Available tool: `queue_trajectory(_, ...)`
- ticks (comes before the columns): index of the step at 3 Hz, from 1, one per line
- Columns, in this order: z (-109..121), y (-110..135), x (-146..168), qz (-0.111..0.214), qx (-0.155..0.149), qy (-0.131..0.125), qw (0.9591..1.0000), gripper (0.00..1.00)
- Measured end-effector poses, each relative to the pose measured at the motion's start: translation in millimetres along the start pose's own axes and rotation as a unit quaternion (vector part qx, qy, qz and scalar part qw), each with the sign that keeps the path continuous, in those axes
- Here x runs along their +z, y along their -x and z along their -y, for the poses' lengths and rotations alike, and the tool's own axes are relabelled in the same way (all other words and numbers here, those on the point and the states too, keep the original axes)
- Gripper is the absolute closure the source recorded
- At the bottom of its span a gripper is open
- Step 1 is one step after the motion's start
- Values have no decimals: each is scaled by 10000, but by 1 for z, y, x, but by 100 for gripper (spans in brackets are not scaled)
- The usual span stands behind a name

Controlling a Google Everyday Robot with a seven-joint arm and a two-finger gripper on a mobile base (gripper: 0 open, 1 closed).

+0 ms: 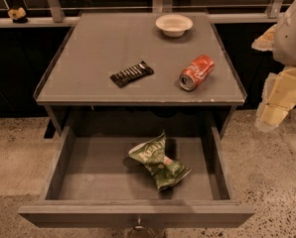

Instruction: Pick green jalapeno chip bag from top drawer and place on counter

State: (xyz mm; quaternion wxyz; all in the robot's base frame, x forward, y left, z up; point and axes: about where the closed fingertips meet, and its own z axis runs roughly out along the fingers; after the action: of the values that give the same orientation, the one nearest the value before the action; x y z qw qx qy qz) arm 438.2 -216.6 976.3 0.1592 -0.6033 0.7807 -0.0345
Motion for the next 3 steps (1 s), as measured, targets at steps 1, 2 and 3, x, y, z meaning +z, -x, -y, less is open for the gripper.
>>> queue_trajectory(1, -1, -5, 6, 40, 44, -23, 10000, 0)
queue_trajectory(2, -4, -33, 33, 99, 301, 66, 9995, 0)
queue_trajectory(3, -4, -33, 32, 105, 303, 57, 9995, 0)
